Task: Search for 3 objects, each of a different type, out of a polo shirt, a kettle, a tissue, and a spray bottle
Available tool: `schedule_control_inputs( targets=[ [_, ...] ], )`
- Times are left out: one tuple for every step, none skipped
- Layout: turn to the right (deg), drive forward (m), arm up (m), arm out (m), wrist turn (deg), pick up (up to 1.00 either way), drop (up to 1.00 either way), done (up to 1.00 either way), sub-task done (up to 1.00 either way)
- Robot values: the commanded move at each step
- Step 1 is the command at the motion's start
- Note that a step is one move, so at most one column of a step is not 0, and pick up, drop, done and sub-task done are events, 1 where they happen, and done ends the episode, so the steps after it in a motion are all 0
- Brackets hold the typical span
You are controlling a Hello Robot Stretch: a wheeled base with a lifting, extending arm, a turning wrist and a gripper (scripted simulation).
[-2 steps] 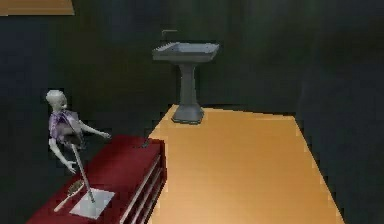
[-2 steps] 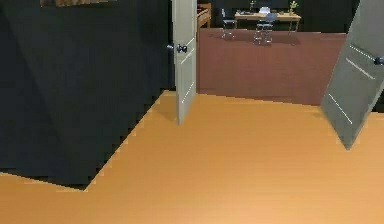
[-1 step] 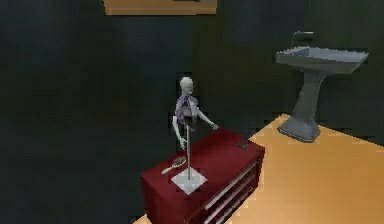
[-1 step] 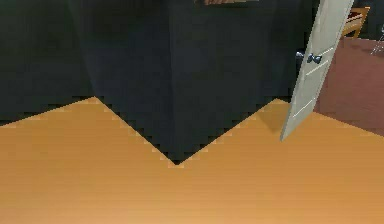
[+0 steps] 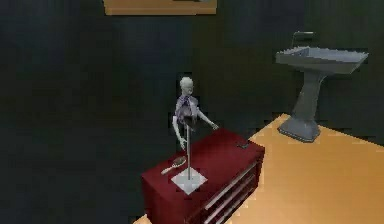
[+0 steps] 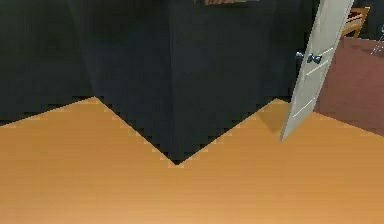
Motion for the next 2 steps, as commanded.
schedule_control_inputs(
  targets=[
    [-45.0, 0.0, 0.0, 0.0, 0.0, 0.0, 0.0, 0.0, 0.0],
    [-45.0, 0.0, 0.0, 0.0, 0.0, 0.0, 0.0, 0.0, 0.0]
  ],
)
